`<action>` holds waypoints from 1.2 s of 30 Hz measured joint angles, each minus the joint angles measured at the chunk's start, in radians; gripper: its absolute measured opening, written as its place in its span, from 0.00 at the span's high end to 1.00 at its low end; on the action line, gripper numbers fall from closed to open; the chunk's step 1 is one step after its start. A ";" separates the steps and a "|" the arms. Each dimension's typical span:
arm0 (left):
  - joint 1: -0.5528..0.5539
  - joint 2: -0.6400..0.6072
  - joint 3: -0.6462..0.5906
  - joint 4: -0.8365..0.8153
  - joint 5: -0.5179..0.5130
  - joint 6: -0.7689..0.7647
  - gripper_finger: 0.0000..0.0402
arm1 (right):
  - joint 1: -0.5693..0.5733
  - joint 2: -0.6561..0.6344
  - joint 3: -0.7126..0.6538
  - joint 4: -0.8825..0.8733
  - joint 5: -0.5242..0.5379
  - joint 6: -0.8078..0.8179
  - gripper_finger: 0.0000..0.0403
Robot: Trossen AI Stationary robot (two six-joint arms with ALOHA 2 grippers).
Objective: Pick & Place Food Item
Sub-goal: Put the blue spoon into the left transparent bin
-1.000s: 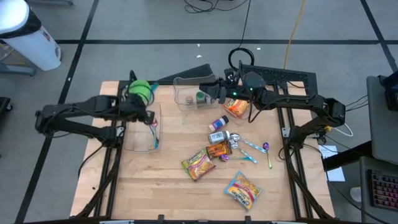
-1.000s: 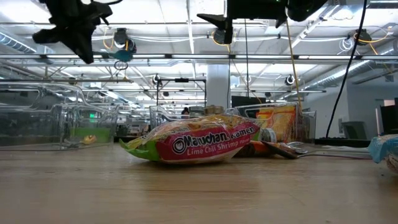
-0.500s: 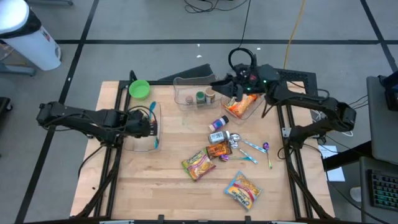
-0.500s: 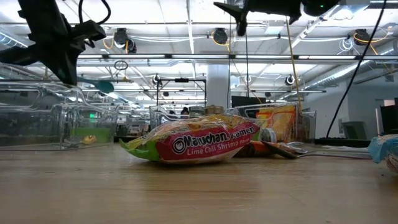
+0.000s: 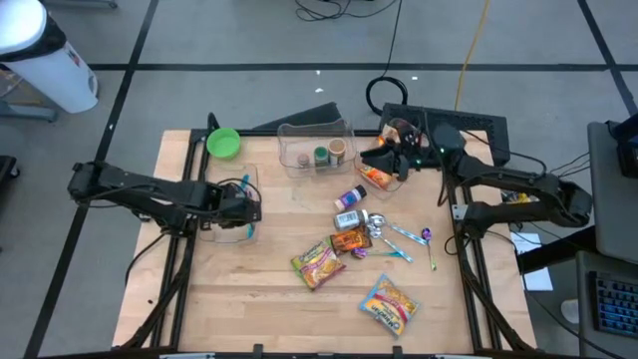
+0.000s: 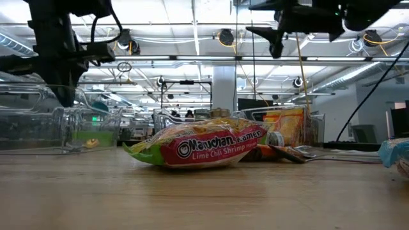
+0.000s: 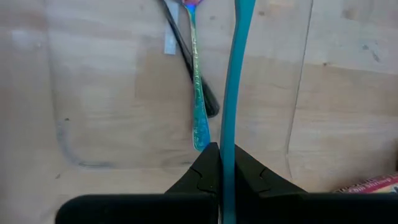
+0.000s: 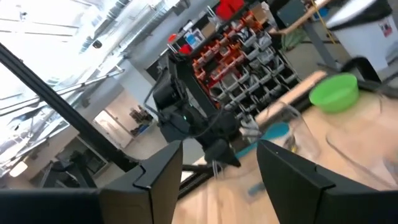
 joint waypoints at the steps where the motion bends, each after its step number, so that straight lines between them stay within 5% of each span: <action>1: 0.002 0.009 0.000 0.008 0.000 -0.002 0.97 | 0.000 -0.015 -0.023 -0.001 0.000 0.001 0.51; 13: 0.052 0.142 0.000 0.078 0.062 0.040 0.97 | -0.012 -0.117 -0.121 0.001 0.028 0.029 0.51; 36: 0.134 0.157 -0.084 0.128 0.147 0.144 0.97 | -0.012 -0.118 -0.121 0.001 0.025 0.054 0.58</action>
